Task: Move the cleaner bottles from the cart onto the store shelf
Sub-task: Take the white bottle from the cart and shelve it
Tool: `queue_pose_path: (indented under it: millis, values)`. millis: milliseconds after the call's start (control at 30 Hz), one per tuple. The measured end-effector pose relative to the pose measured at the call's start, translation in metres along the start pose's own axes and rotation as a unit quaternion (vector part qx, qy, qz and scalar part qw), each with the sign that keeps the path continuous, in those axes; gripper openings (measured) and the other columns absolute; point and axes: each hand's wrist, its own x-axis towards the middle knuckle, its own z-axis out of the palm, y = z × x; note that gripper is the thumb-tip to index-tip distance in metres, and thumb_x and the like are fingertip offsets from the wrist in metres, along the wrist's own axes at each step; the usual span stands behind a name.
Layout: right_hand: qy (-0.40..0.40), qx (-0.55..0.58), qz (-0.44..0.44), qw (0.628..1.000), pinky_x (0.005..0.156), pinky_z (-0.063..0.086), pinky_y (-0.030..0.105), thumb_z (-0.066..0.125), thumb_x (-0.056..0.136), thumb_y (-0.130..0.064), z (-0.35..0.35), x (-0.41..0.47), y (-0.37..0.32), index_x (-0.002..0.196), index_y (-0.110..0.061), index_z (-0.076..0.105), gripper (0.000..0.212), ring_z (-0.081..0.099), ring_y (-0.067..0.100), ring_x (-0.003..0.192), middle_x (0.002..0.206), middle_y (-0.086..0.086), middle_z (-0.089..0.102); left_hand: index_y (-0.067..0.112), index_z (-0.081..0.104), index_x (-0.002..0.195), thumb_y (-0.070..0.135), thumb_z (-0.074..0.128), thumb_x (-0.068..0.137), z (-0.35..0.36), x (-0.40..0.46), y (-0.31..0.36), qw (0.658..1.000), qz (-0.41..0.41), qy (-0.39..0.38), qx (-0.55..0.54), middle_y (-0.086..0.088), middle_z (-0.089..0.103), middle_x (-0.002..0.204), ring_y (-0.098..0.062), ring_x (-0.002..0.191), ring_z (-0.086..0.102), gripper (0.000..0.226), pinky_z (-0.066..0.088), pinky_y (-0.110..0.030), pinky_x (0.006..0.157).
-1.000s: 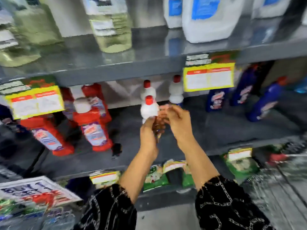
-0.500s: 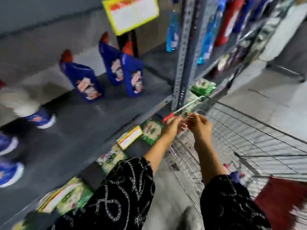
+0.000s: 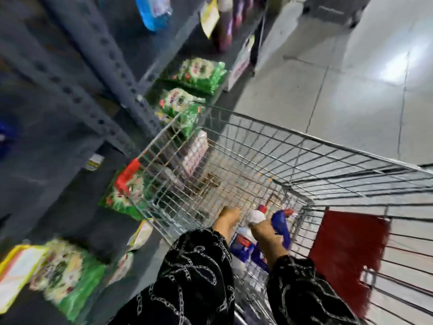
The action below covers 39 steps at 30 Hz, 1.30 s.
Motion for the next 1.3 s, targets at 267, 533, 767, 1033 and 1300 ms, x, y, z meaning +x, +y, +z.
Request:
queue_pose_path:
  millis: [267,533,767,1033,1300]
  values:
    - [-0.018,0.078,0.055,0.995,0.076,0.055,0.037,0.072,0.075,-0.004,-0.011,0.067,0.039,0.109,0.004,0.054,0.039,0.064,0.026,0.084,0.095,0.017,0.065,0.001,0.059,0.117,0.009,0.058,0.083,0.023,0.059,-0.025,0.985,-0.030,-0.038,0.163,-0.016,0.063,0.122,-0.031,0.112,0.059,0.035,0.047,-0.039,0.097]
    - [-0.124,0.120,0.000,0.985,0.073,0.052,0.025,0.055,0.091,-0.023,-0.037,0.034,0.011,0.118,-0.001,0.060,0.036,0.065,0.020,0.092,0.106,0.010,0.068,0.002,0.057,0.119,0.043,0.082,0.051,-0.014,0.044,-0.008,0.994,0.027,-0.087,-0.053,-0.017,0.066,0.120,-0.031,0.109,0.062,0.084,0.045,-0.049,0.102]
    - [-0.195,0.119,-0.126,0.965,0.084,0.052,0.038,0.080,0.062,-0.041,-0.030,-0.034,-0.073,0.110,-0.011,0.063,0.059,0.065,0.027,0.098,0.107,0.009,0.069,0.008,0.064,0.108,0.041,0.076,0.061,-0.053,-0.052,0.046,0.958,0.177,-0.172,-0.144,-0.004,0.075,0.092,-0.017,0.082,0.072,0.059,0.058,-0.030,0.071]
    - [-0.260,0.032,-0.265,0.928,0.071,0.056,0.026,0.074,0.067,-0.038,0.019,-0.185,-0.138,0.078,-0.019,0.077,0.022,0.065,0.013,0.074,0.081,-0.004,0.075,0.011,0.071,0.096,0.041,0.086,0.049,-0.124,-0.207,0.055,0.924,0.330,-0.137,-0.137,-0.006,0.076,0.087,-0.021,0.078,0.069,0.058,0.053,-0.037,0.081]
    - [-0.322,-0.042,-0.356,0.877,0.066,0.049,0.028,0.073,0.070,-0.033,0.121,-0.328,-0.142,0.078,-0.014,0.074,0.021,0.056,0.024,0.079,0.083,0.007,0.069,0.010,0.066,0.087,0.013,0.049,0.091,-0.208,-0.367,-0.030,0.881,0.442,0.000,-0.172,0.003,0.076,0.068,-0.007,0.061,0.069,0.018,0.057,-0.022,0.058]
